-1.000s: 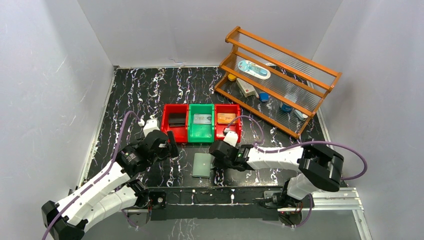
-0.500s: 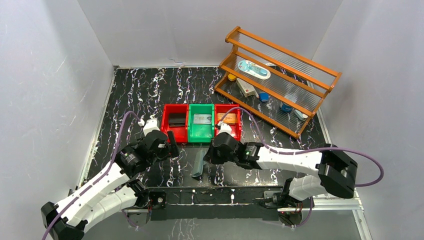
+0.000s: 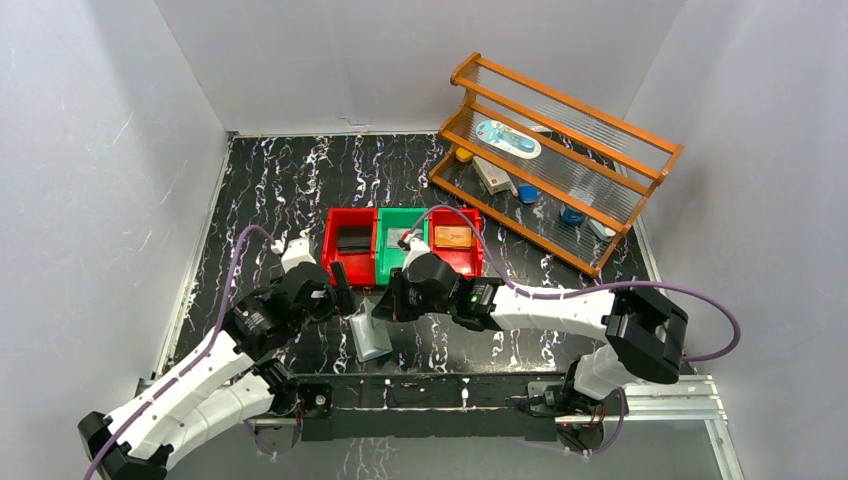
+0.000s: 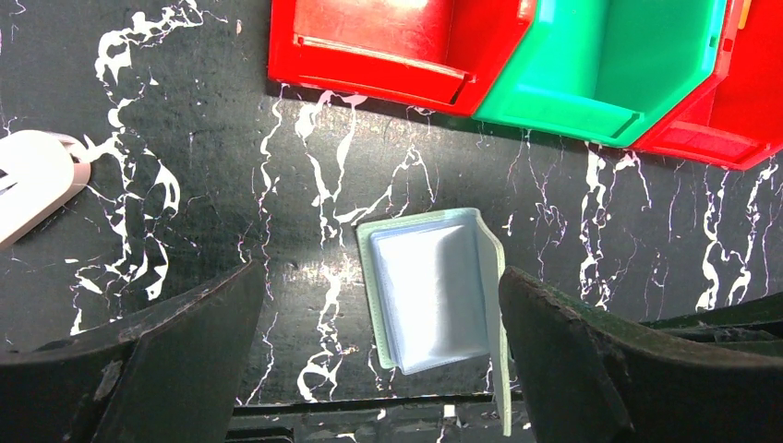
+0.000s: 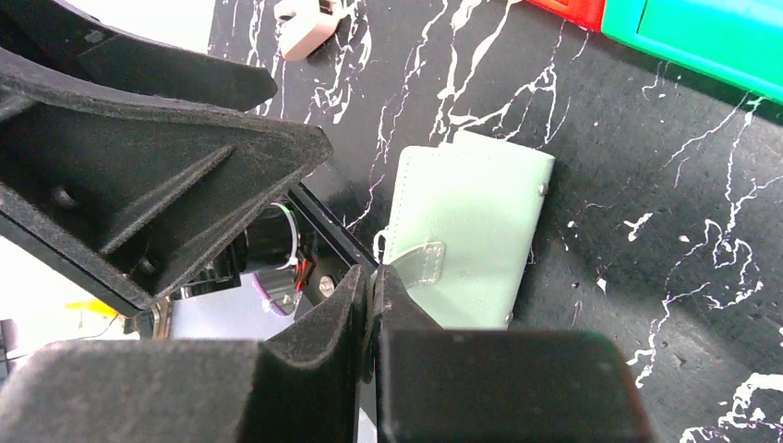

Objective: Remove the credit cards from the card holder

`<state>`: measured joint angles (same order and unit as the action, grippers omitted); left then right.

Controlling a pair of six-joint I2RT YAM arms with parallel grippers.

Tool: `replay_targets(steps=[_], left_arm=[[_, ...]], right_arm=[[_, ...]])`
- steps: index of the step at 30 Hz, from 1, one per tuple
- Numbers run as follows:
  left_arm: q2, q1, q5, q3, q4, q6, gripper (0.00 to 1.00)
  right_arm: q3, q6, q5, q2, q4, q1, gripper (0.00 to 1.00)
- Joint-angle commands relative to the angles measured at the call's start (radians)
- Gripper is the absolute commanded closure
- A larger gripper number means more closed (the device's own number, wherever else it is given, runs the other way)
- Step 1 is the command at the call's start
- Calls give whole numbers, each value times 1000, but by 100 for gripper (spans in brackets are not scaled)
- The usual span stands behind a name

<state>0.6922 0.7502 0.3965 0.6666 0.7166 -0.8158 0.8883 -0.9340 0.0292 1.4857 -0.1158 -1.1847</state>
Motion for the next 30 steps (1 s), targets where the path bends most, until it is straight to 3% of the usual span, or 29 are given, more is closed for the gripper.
replay_targets(steps=[1,10,16,23,30], left_arm=[[-9,3,24,15,22,-8,2],[15,3,-73,-11,-37,15,2],[63,3,-307,-49,-223,77,3],[218,4,-530,-70,-400,105,9],[343,5,-603,-73,-438,118,12]], right_arm=[[37,-13,27,1,-36,12,92],[-218,-215,53,-117,-6,114,91],[-426,-276,-27,-206,-136,180,91],[-475,-277,-11,-270,-135,183,90],[-512,-282,10,-295,-136,185,88]])
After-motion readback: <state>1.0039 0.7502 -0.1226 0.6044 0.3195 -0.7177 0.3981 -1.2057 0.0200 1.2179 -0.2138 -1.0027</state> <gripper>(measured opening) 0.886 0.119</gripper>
